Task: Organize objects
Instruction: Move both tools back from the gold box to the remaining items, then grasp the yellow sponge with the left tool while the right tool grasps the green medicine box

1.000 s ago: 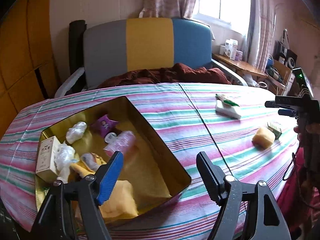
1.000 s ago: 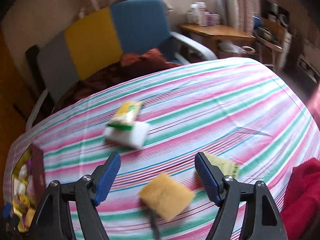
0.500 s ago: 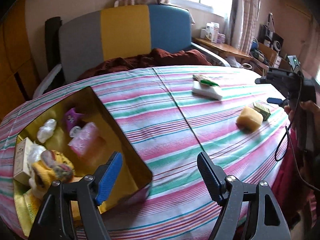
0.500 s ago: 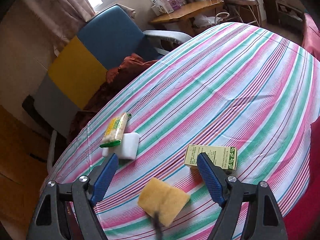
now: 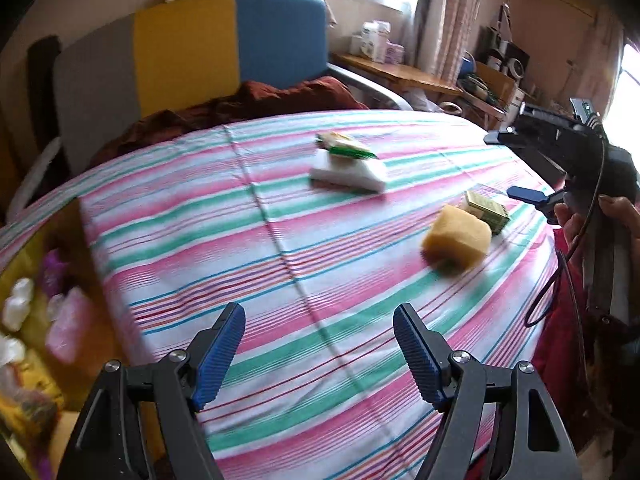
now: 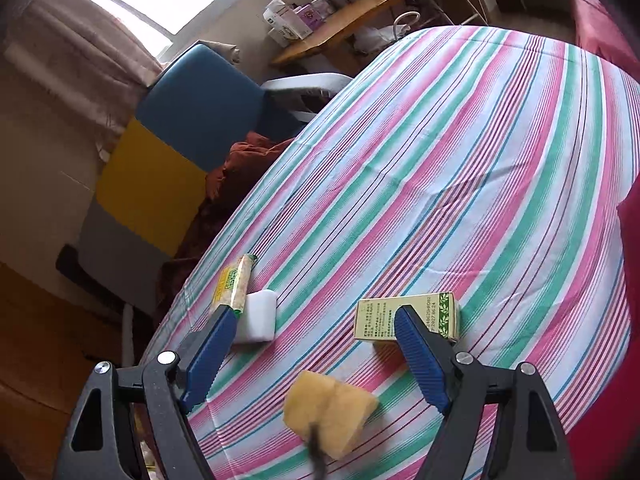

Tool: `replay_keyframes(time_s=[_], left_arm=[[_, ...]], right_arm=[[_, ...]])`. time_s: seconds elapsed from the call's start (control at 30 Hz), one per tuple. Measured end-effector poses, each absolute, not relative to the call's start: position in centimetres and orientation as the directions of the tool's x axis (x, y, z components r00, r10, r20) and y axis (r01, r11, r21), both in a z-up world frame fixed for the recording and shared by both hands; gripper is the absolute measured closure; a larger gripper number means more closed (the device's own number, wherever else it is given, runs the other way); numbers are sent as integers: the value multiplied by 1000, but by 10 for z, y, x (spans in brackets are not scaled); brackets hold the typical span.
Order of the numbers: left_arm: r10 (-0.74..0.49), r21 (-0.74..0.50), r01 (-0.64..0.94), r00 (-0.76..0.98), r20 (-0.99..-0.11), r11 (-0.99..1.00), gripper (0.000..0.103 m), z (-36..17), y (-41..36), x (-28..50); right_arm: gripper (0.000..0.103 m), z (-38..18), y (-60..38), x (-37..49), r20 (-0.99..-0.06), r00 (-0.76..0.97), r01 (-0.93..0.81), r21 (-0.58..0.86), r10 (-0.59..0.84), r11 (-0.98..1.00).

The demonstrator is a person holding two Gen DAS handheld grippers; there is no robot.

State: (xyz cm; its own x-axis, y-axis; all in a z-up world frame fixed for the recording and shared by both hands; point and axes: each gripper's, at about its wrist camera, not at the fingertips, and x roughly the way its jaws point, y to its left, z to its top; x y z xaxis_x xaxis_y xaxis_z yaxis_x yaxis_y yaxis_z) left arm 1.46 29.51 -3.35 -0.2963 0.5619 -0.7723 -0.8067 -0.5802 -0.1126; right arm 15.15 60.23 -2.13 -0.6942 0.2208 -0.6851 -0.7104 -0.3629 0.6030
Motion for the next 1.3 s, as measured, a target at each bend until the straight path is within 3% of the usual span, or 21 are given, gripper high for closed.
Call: replay_keyframes(time_s=[0.3, 0.67, 1.0, 1.03, 1.13, 1.3], left_arm=[[551, -118, -861, -206, -809, -495, 24, -56, 337, 24], [638, -103, -951, -114, -761, -292, 10, -43, 412, 43], [599, -45, -987, -56, -799, -153, 6, -68, 478, 57], [584, -41, -988, -55, -810, -150, 7, -74, 484, 58], [562, -74, -982, -38, -826, -175, 39, -90, 491, 52], [605, -99, -968, -64, -794, -233, 43, -87, 462, 46]], right_arm=[[20, -21, 603, 149, -655, -730, -672, 638, 193, -377], [17, -18, 607, 161, -579, -793, -606, 716, 190, -346], [17, -21, 613, 168, -586, -770, -637, 702, 250, -317], [17, -22, 614, 170, -584, -771, -637, 709, 254, -303], [16, -26, 619, 176, -577, -775, -631, 731, 259, -260], [16, -35, 623, 174, -598, -764, -643, 734, 240, -220]])
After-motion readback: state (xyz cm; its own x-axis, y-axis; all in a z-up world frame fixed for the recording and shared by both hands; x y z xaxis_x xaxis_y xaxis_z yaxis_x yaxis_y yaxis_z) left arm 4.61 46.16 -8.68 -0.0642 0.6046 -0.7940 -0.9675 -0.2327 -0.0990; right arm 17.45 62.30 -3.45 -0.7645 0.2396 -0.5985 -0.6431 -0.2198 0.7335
